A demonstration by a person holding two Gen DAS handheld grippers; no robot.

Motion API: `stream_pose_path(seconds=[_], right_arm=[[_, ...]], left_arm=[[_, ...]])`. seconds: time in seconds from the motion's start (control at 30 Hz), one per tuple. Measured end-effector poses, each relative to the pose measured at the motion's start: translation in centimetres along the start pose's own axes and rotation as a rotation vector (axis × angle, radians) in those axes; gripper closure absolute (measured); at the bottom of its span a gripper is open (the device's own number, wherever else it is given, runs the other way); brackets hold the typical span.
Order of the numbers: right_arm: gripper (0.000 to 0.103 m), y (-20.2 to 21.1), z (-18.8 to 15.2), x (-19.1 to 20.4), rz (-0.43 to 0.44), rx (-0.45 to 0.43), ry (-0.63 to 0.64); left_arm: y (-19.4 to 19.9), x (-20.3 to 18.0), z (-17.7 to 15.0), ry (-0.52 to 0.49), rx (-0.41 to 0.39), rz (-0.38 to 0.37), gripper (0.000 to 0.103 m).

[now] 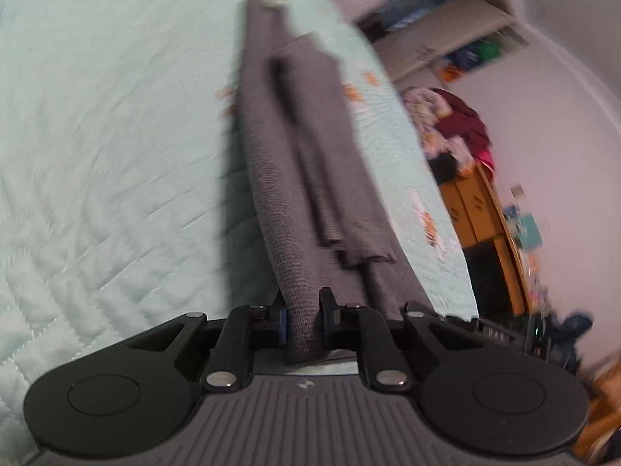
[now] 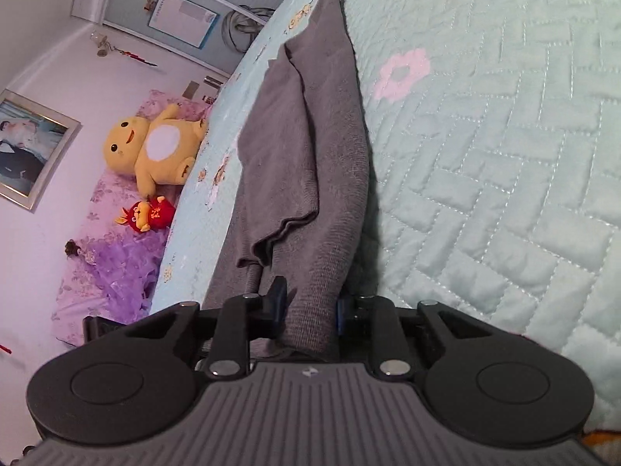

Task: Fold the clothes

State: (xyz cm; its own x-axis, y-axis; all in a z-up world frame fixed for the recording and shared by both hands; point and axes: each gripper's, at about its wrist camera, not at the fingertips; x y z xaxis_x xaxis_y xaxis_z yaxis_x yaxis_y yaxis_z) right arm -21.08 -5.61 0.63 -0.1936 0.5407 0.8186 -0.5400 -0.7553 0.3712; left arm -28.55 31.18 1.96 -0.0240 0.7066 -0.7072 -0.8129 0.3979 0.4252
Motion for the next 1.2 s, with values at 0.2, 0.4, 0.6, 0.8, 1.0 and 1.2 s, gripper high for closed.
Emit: stream_pose_path(seconds=[0.2, 0.4, 0.6, 0.8, 1.0, 1.2], right_arm=[[0.084, -0.6, -0.5, -1.4, 0.015, 0.031, 0.050], [0.077, 2.4, -2.2, -2.8, 0.063, 0.089, -0.046], [0.090, 5.3, -6.6, -2.5, -0.060, 0.296, 0.038], [0.087, 6.9, -7.9, 0.0, -0.067, 0.317, 0.061], [0.077, 4.4, -3.9, 4.1, 0.104, 0.183, 0.056], [0.071, -0.7, 2.4, 5.7, 0.205, 0.032, -0.051]], left_arm=[[-1.4, 2.3, -0.9, 0.052, 0.027, 0.080, 0.082], [0.2, 2.3, -2.1, 0.050, -0.028, 0.051, 0.081], [2.5, 1.8, -6.3, 0.064, 0.000, -0.008, 0.081], [3.5, 0.0, -5.2, 0.015, 0.038, -0.100, 0.081], [3.9, -2.7, 0.1, -0.050, -0.082, -0.177, 0.064], [-0.2, -2.9, 6.4, -0.043, -0.150, -0.066, 0.051]])
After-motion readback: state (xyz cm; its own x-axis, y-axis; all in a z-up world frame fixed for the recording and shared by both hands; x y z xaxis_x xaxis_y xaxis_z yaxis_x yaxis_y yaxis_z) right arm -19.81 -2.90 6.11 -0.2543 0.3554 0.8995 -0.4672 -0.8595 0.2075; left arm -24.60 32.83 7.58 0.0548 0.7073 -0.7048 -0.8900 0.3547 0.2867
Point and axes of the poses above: each gripper's, at about its wrist camera, not at the fingertips, and y roughly against the way its jaws point, x to its left, z to its top, and after that the axes turned 13 degrees about -x, right-handed
